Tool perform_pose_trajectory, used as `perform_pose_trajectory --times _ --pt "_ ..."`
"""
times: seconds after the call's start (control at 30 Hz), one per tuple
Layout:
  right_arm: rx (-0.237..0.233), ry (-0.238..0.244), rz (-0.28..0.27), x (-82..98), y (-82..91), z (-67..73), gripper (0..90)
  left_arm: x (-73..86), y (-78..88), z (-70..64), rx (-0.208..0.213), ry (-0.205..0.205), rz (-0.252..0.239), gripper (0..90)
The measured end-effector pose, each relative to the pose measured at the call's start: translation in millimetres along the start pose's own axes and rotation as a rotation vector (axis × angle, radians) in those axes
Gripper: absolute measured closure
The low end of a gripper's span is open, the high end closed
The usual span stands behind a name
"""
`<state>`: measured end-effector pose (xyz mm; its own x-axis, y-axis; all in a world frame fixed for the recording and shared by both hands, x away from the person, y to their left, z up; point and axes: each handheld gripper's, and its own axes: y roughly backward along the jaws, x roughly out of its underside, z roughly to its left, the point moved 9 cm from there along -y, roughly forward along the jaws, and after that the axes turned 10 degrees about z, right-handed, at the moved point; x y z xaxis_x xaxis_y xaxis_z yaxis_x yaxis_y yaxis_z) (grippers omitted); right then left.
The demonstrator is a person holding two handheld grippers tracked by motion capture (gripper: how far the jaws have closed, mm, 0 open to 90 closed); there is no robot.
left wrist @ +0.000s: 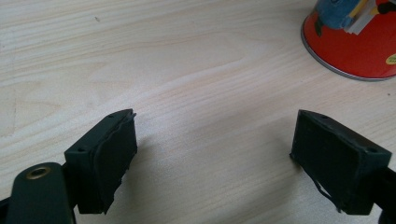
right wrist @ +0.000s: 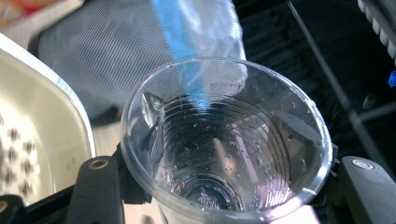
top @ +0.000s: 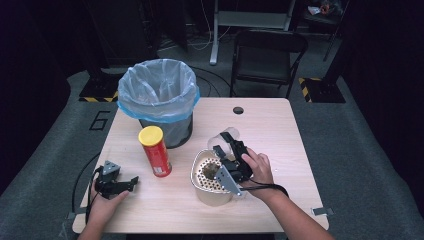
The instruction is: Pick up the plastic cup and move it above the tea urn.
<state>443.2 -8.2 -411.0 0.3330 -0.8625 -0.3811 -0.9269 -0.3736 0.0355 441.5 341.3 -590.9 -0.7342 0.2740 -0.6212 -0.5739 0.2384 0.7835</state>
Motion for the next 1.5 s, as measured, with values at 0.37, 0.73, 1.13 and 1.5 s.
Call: perform_pose_trajectory --times 0.37,0.73,1.13,1.5 --pt "-0.289 -0.81 -0.043 3.9 -7.5 -26.8 35.1 -0.1 -0.1 0.1 0.001 -0.001 0.0 13.8" --pt "-0.675 -1.237 -0.064 9.3 -9.5 -27.1 34.5 -0.1 -0.1 0.1 0.001 -0.002 0.001 13.8" --pt "-0.696 -1.191 -0.02 -0.3 -3.0 -47.8 34.4 -0.2 -0.2 0.0 0.003 -0.002 -0.001 13.5" --pt "-0.676 -1.118 -0.028 -39.7 -5.2 -102.7 34.2 0.9 0.6 -1.9 0.015 -0.016 0.012 12.5"
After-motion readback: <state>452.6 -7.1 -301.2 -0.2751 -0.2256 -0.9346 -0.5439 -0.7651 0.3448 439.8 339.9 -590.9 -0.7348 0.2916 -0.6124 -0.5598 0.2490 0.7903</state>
